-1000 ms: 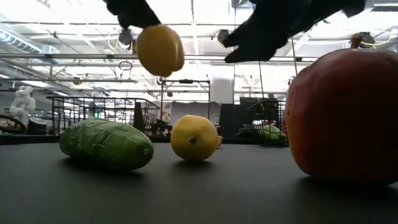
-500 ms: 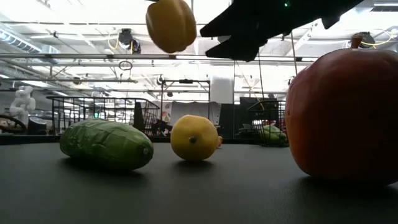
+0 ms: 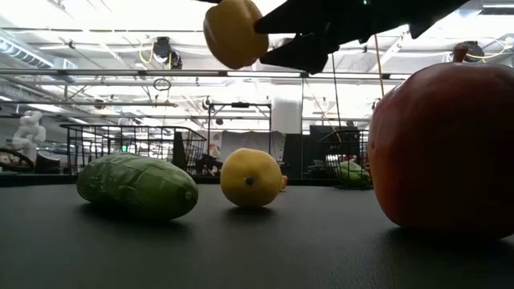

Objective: Sort produce into baskets
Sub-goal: Put the yellow bell pepper into the right black wire basket

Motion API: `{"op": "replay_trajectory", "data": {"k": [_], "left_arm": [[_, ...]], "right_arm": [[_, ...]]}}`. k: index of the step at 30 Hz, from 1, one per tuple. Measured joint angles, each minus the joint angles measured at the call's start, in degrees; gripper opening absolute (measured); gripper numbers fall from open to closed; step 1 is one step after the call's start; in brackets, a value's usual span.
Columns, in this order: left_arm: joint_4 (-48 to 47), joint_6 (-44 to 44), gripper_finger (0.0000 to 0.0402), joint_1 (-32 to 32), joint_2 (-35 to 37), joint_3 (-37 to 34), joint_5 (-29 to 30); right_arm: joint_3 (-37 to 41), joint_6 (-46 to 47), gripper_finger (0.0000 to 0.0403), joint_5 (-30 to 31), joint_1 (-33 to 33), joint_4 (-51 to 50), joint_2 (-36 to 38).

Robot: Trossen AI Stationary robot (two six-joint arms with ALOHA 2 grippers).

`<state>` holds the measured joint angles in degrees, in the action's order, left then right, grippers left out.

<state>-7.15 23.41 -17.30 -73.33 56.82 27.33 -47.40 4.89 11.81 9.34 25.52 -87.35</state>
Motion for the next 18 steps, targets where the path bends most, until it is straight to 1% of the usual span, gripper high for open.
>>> {"op": "replay_trajectory", "data": {"k": [4, 7, 15, 18], "left_arm": [[1.3, -0.7, 0.0017, 0.1, -0.3, 0.0, 0.1], [2.4, -2.0, 0.0018, 0.1, -0.9, 0.0, 0.8], [2.1, -3.2, 0.0019, 0.4, -0.8, 0.0, 2.1], [2.1, -3.1, 0.0019, 0.4, -0.8, 0.0, 0.7]], "right_arm": [[0.0, -1.4, 0.04, 0.8, 0.0, 1.5, 0.0], [0.0, -2.5, 0.04, 2.9, 0.0, 3.2, 0.0], [0.0, -5.2, 0.0392, 2.9, 0.0, 3.5, 0.0], [0.0, -5.1, 0.0391, 2.7, 0.0, 3.5, 0.0]]}}
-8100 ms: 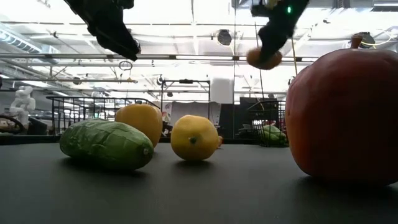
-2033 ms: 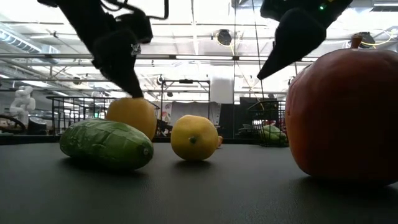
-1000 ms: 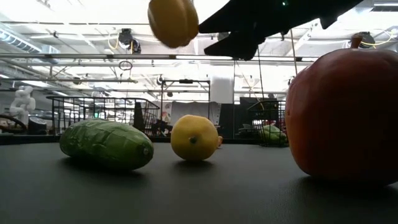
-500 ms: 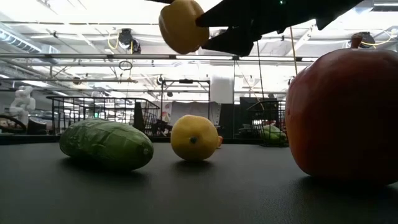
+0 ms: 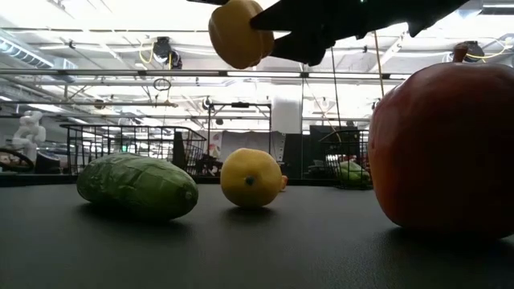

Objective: Sort produce into baskets
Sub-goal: Put the yellow bell pepper into the right black wire basket

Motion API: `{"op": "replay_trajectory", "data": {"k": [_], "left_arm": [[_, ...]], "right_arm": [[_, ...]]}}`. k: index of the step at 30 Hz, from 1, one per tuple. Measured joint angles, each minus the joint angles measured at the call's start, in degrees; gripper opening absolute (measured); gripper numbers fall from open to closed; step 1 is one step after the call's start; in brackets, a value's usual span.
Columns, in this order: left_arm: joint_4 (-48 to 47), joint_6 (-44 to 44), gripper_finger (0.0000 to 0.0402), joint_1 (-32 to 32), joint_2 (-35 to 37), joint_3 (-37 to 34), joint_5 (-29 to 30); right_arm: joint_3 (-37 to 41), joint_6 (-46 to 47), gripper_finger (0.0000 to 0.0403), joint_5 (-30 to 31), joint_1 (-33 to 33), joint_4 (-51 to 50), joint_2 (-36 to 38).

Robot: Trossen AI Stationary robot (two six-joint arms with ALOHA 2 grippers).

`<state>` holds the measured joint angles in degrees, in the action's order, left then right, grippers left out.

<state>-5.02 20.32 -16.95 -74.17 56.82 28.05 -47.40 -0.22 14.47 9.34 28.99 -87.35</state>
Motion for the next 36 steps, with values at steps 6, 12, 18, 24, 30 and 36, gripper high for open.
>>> {"op": "replay_trajectory", "data": {"k": [6, 12, 18, 24, 30, 36], "left_arm": [[0.5, 1.5, 0.002, 0.0, 0.0, 0.0, -3.6], [0.8, 1.4, 0.002, 0.0, -0.3, 0.0, -3.6], [1.2, 1.9, 0.002, 0.2, -1.3, 0.0, -3.9], [1.7, 2.6, 0.002, 0.2, -1.3, 0.0, -3.9], [1.6, 2.6, 0.002, 0.2, -1.3, 0.0, -3.6], [1.5, 2.6, 0.002, 0.2, -1.3, 0.0, -3.6]], "right_arm": [[0.0, 1.5, 0.0392, -5.5, 0.0, 0.5, 0.0], [0.0, 0.8, 0.0386, -5.7, 0.0, 1.0, 0.0], [0.0, -0.3, 0.0351, -5.8, 0.0, 0.8, 0.0], [0.0, -0.3, 0.032, -5.7, -0.3, 0.8, 0.0], [0.0, -0.5, 0.0314, -5.8, -0.4, 0.8, 0.0], [0.0, -0.5, 0.0313, -5.8, -0.4, 0.9, 0.0]]}}
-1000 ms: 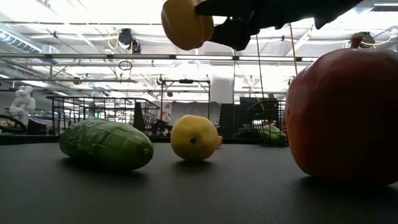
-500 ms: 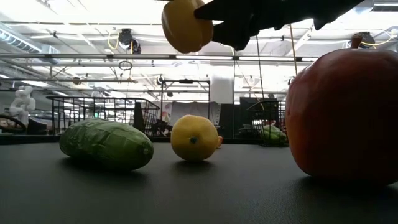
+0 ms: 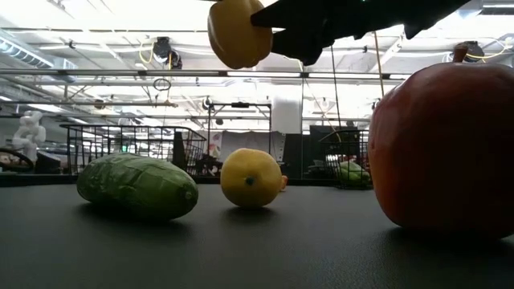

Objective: Sort produce into baskets
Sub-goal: Put the yellow bell pepper into the right black wire basket

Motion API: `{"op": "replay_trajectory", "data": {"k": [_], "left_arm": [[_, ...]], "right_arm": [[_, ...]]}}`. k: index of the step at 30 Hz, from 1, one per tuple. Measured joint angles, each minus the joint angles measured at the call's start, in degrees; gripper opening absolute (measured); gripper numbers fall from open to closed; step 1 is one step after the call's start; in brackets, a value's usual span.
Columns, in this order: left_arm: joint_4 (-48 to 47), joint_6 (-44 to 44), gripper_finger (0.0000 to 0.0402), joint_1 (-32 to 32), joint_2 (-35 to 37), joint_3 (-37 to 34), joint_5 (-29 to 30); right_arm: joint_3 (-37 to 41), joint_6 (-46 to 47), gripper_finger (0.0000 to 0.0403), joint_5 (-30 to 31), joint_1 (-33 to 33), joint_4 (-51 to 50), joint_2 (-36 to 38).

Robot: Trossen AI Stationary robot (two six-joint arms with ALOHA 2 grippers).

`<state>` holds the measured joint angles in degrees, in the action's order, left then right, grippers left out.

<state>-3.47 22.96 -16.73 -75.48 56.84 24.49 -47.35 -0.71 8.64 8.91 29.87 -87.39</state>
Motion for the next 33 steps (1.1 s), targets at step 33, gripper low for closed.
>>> {"op": "replay_trajectory", "data": {"k": [33], "left_arm": [[-1.8, -0.1, 0.002, 0.0, 0.0, 0.0, 1.4]], "right_arm": [[0.0, 0.0, 0.0192, 0.0, -0.7, -0.3, 0.0]]}}
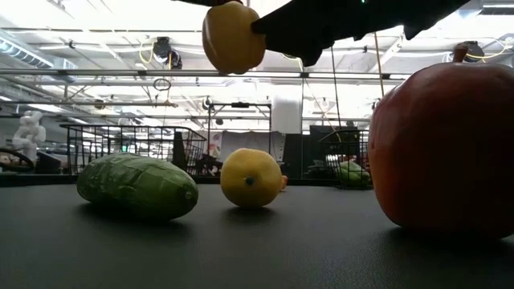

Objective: Sort produce into baskets
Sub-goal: Put the yellow bell pepper into the right black wire basket

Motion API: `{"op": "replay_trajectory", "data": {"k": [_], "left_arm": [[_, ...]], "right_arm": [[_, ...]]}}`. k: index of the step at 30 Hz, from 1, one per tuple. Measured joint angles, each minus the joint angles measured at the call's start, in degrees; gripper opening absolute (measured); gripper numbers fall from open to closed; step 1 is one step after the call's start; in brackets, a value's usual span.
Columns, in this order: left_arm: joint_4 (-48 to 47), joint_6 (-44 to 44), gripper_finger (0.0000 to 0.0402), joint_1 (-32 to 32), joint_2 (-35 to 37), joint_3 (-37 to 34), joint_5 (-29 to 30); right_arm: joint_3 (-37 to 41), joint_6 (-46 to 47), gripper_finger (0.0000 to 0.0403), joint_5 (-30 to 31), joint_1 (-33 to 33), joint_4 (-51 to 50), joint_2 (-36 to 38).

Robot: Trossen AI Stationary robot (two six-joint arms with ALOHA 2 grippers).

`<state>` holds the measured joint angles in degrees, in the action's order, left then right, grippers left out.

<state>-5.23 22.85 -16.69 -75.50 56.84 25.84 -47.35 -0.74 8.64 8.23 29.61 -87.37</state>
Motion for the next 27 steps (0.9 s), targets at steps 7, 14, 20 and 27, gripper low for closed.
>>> {"op": "replay_trajectory", "data": {"k": [7, 14, 20, 27], "left_arm": [[0.0, 0.0, 0.002, 0.0, 0.0, 0.0, 0.1], [0.0, -0.5, 0.0026, 0.0, 0.0, 0.0, 0.1], [-0.5, -3.0, 0.0065, 0.0, -0.1, 0.0, 2.5], [-2.3, -3.0, 0.0036, 0.0, -0.1, 0.0, 2.5]], "right_arm": [[0.0, 0.0, 0.0177, 0.0, 0.0, 0.0, 0.0], [0.0, 0.0, 0.0176, 0.0, 0.0, -0.4, 0.0], [-0.2, 0.0, 0.0175, 0.5, -0.1, -0.2, 0.1], [-0.2, 0.0, 0.0175, 0.4, -0.1, -0.5, 0.1]]}}
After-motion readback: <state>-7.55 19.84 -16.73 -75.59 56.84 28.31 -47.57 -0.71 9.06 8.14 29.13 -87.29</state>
